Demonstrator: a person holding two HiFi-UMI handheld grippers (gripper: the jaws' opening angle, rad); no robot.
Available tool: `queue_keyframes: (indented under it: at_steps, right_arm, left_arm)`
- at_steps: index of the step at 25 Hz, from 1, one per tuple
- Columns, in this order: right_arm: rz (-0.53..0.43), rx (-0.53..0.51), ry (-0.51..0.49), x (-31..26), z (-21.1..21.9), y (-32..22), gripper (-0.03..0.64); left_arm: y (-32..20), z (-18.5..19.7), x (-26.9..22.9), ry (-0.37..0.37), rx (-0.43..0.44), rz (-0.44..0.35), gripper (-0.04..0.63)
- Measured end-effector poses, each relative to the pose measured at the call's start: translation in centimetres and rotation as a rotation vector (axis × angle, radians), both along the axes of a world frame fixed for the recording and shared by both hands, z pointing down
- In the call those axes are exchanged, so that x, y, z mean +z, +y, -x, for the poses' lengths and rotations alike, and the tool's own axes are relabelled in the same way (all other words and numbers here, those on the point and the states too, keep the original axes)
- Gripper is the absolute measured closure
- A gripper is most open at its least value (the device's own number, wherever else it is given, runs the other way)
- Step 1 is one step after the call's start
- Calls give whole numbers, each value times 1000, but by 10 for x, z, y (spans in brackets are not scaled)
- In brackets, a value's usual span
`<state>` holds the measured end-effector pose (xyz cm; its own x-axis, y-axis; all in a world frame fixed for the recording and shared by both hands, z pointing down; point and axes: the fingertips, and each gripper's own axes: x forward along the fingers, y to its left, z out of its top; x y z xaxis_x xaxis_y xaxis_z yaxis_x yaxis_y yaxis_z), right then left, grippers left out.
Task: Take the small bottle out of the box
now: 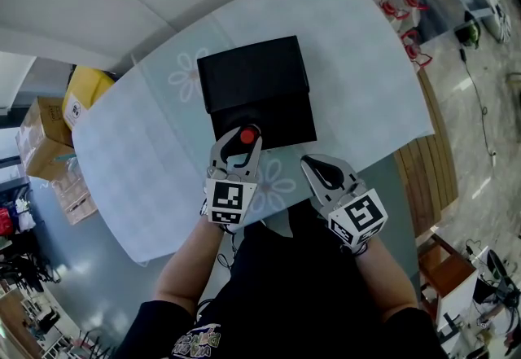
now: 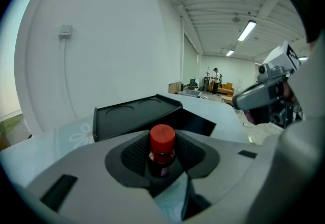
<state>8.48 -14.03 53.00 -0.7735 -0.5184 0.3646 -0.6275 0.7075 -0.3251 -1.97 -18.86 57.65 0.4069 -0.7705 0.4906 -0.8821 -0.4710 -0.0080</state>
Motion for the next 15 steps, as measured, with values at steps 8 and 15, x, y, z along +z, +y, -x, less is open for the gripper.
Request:
queue_keyframes:
  at_steps: [8,15]
  right_arm:
    - [15,11,-7,2,-2,2,598]
    - [8,12,1,2,-3,2,598]
  left_arm:
    - [1,1,-1,14,-10,0,433]
    - [4,-1,-2,36,-10,18,433]
